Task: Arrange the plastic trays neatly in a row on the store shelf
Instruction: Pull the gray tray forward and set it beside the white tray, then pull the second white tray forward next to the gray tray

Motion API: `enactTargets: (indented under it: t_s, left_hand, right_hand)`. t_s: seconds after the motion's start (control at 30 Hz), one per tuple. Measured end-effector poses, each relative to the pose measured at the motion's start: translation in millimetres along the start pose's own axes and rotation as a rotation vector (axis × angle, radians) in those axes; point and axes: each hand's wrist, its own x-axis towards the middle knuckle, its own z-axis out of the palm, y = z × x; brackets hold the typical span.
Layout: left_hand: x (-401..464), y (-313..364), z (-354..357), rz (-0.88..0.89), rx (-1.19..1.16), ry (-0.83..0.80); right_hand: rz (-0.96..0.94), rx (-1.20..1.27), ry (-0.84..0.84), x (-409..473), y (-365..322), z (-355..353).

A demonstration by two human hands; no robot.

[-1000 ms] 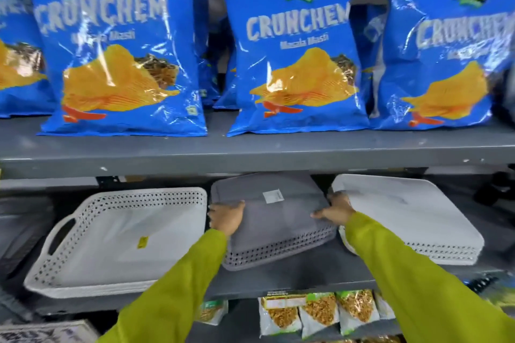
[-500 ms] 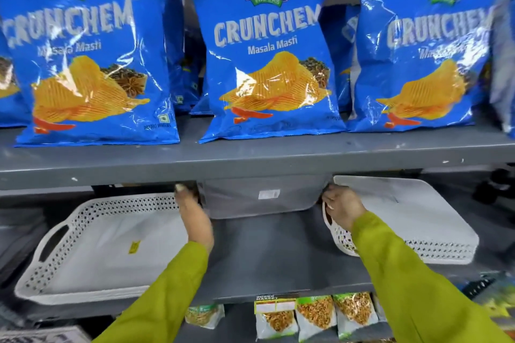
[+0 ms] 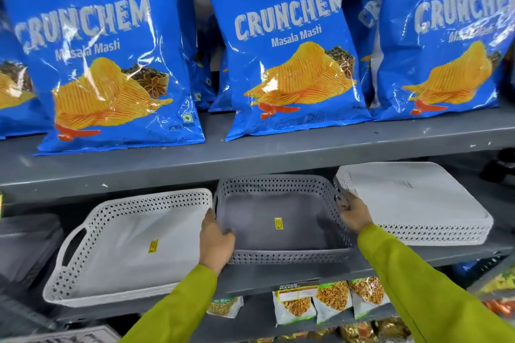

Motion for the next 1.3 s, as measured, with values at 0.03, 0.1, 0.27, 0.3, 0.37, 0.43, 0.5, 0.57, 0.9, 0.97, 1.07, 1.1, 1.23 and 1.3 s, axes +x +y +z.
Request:
enactTargets:
  t_s: [0.03, 0.1, 0.27, 0.3, 0.37, 0.43, 0.5, 0.57, 0.9, 0.97, 1.07, 1.1, 1.23, 1.3]
  left_hand:
    - [-4, -3, 2, 0.019, 0.038, -0.007]
    - [-13, -8, 6, 0.052, 0.131, -0.004]
    - [-19, -6, 17, 0.160, 0.334, 0.059]
    - [-21, -4, 23, 0.183, 0.351, 0.086]
    - [-28, 8, 41, 0.277, 0.318, 0.143]
    - [-37, 26, 70, 0.387, 0.224, 0.139]
    - [-47, 48, 105, 0.446, 0.128, 0.056]
    - [-50, 68, 142, 0.452, 0.094, -0.065]
    - [-14, 127, 296, 0.264, 0.109, -0.478]
    - [-2, 136, 310, 0.131, 0.141, -0.460]
    - [3, 156, 316, -0.132, 0.077, -0.427]
    - [4, 159, 319, -0.185, 0.044, -0.409]
    - [11, 166, 317, -0.205, -0.009, -0.261]
    - [23, 168, 313, -0.133, -0.143, -0.237]
  right_hand:
    - [-0.034, -0.059, 0.060, -2, -3, 1]
    - [-0.098, -0.081, 0.124, -3, -8, 2]
    - [-0.296, -0.090, 0.167, -5, -19, -4]
    - [-0.325, -0.096, 0.193, -6, -19, -12]
    - [-0.366, -0.121, 0.285, -3, -10, -38]
    - [-0.318, -0.139, 0.378, 9, 13, -76]
    - [-0.193, -0.186, 0.422, 25, 40, -119]
    - [-0.012, -0.272, 0.400, 41, 66, -157]
    - [0.410, 0.010, -0.009, 76, 136, -240]
    - [0.436, 0.014, -0.020, 91, 156, -244]
    - [0.406, 0.092, -0.078, 92, 157, -249]
    - [0.411, 0.182, -0.115, 88, 148, -248]
    - [0.350, 0.818, -0.052, 88, 117, -258]
    - [0.261, 1.045, 0.143, 94, 105, -272]
